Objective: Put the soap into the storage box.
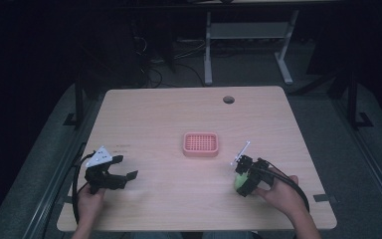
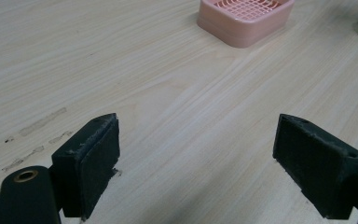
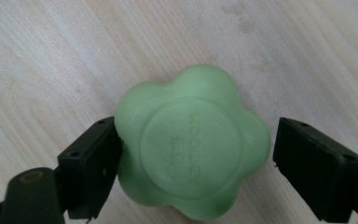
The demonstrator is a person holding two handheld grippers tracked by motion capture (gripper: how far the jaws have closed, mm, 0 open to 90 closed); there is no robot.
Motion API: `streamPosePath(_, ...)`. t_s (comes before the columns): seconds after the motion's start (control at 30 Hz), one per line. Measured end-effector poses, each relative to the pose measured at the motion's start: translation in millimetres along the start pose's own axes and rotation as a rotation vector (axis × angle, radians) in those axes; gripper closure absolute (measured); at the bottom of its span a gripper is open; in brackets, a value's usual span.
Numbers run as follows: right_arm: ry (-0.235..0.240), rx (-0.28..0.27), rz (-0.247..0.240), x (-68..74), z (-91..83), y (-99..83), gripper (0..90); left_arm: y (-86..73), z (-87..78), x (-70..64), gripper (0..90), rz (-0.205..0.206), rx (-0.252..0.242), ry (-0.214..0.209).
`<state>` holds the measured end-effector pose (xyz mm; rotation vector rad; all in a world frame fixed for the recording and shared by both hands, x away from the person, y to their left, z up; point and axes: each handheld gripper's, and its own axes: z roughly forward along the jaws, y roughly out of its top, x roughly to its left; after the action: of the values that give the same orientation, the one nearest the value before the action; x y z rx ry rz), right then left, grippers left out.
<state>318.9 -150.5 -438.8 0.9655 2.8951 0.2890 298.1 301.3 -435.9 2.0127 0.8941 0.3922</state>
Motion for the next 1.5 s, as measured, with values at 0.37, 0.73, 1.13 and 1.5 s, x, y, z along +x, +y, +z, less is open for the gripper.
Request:
streamPosePath(0.37, 0.009, 0.016, -0.006, 0.8, 3.1, 2.3, 20.2, 0.0, 0.3, 0.3, 14.3, 0.002, 0.002, -0.001)
streamPosePath(0.73, 0.017, 0.032, -0.025, 2.2, 2.7, 4.7, 25.3, 0.0, 0.5, 0.2, 14.4, 0.004, 0.001, -0.002)
streamPosePath(1.13, 0.026, 0.007, -0.043, 3.4, -6.9, 6.7, 25.8, 0.0, 0.6, -0.4, 14.4, 0.002, 0.003, -0.005)
streamPosePath(1.5, 0.015, -0.036, -0.039, -5.8, -24.7, 18.8, 25.8, 0.2, 0.3, 0.0, 14.4, 0.003, 0.004, -0.005)
